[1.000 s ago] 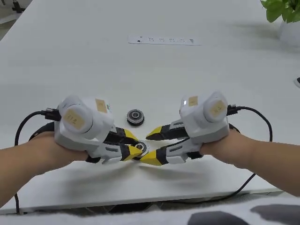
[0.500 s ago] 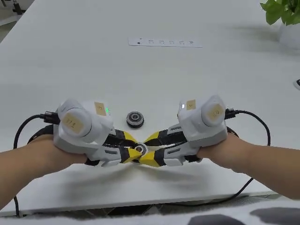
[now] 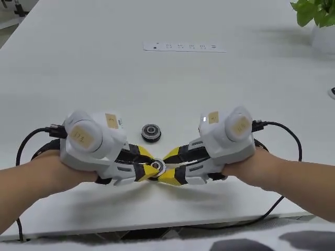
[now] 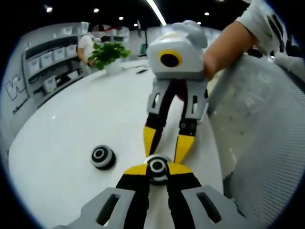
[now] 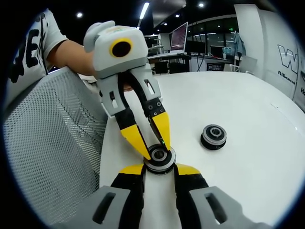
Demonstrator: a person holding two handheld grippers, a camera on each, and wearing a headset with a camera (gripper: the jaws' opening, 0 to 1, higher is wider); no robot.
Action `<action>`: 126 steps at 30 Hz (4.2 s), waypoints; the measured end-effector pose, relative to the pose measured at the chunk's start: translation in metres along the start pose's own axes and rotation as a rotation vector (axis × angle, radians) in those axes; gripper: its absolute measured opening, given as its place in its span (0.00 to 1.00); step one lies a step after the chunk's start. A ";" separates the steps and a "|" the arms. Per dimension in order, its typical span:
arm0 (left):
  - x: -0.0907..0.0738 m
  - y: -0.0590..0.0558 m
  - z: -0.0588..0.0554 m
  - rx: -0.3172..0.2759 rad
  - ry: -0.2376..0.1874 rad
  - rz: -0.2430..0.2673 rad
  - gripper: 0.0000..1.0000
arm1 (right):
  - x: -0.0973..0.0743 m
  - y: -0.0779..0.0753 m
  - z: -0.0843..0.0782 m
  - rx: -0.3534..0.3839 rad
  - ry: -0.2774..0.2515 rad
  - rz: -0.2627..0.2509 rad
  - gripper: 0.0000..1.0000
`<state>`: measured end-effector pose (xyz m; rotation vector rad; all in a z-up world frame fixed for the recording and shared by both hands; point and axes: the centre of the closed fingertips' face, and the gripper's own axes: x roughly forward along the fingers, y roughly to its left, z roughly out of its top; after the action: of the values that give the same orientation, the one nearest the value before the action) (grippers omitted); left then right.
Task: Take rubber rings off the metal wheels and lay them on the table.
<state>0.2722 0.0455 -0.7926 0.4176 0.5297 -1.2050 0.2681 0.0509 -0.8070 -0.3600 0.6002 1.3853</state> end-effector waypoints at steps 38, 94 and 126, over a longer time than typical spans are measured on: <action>0.000 0.002 0.000 -0.005 0.002 0.008 0.13 | -0.009 -0.006 -0.006 0.158 0.009 0.009 0.00; 0.000 -0.001 0.000 0.005 0.021 0.015 0.13 | -0.012 0.004 0.017 0.394 -0.124 0.063 0.00; -0.003 0.002 -0.001 -0.022 0.027 0.019 0.18 | -0.015 -0.007 0.011 0.390 -0.126 0.041 0.00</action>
<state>0.2728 0.0486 -0.7912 0.4197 0.5606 -1.1756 0.2755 0.0446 -0.7902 0.0525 0.7587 1.2844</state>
